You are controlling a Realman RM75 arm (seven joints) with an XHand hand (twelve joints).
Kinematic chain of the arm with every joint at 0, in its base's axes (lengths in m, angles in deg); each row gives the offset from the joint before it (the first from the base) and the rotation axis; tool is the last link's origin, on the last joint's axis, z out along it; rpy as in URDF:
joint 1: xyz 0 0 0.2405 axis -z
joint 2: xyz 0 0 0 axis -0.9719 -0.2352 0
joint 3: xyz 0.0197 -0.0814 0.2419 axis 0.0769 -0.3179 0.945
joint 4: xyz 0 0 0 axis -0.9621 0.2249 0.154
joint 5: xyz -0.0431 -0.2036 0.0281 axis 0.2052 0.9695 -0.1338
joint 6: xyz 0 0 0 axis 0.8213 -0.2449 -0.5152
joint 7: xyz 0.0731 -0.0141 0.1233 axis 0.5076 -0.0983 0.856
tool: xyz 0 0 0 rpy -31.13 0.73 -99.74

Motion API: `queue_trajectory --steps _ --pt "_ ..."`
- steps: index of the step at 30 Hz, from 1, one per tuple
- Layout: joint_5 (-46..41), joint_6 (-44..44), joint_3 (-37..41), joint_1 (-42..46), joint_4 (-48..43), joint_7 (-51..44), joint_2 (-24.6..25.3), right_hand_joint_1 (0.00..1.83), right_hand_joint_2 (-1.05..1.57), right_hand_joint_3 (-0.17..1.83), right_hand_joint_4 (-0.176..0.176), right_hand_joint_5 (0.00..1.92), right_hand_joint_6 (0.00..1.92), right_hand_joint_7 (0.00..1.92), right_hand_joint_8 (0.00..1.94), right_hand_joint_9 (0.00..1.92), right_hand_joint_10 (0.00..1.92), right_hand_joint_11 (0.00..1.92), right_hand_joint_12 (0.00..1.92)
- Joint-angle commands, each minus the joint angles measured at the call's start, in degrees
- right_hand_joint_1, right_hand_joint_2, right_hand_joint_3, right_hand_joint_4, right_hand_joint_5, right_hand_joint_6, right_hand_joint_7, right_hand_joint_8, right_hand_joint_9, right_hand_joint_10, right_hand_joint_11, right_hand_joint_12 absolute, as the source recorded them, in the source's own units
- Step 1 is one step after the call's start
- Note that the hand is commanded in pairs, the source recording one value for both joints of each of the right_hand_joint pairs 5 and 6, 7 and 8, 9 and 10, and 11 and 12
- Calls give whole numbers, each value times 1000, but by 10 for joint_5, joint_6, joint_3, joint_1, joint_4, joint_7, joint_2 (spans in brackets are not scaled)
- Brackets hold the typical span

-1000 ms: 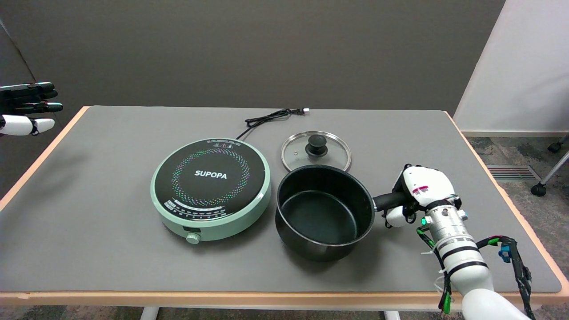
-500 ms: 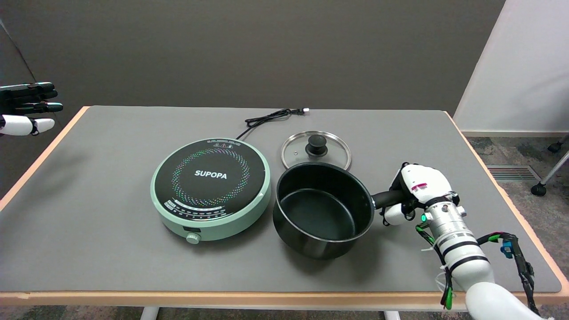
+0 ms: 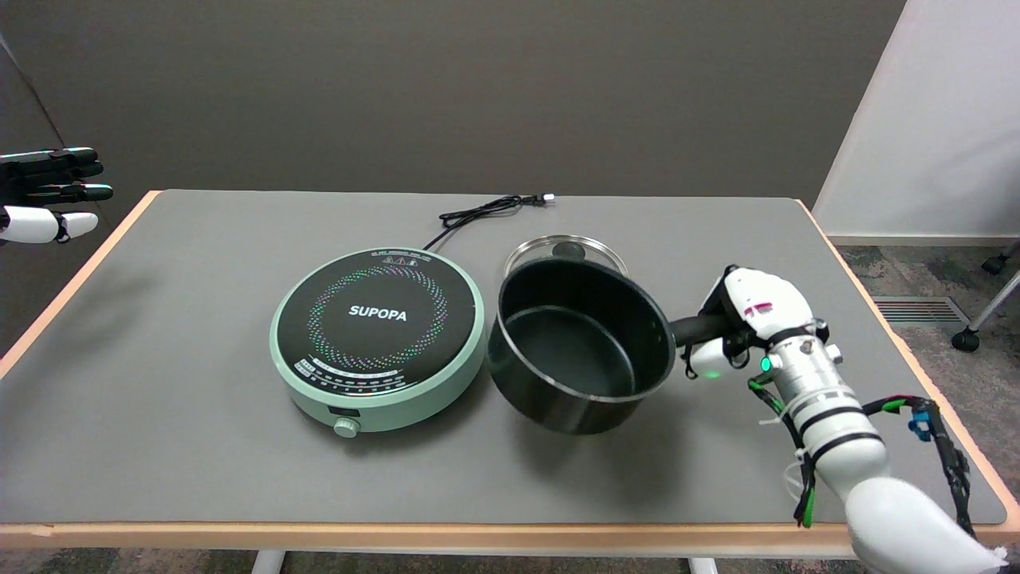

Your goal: Pick up the pot.

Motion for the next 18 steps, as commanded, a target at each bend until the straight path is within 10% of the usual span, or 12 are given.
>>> queue_trajectory --steps 1,18 --pt "-202 -171 132 -88 -53 -53 6 1087 510 1641 -30 1920 1920 1920 1920 1920 1920 1920 1920" --pt "-240 -174 215 -216 -38 -82 43 1071 616 1535 -31 1920 1920 1920 1920 1920 1920 1920 1920"
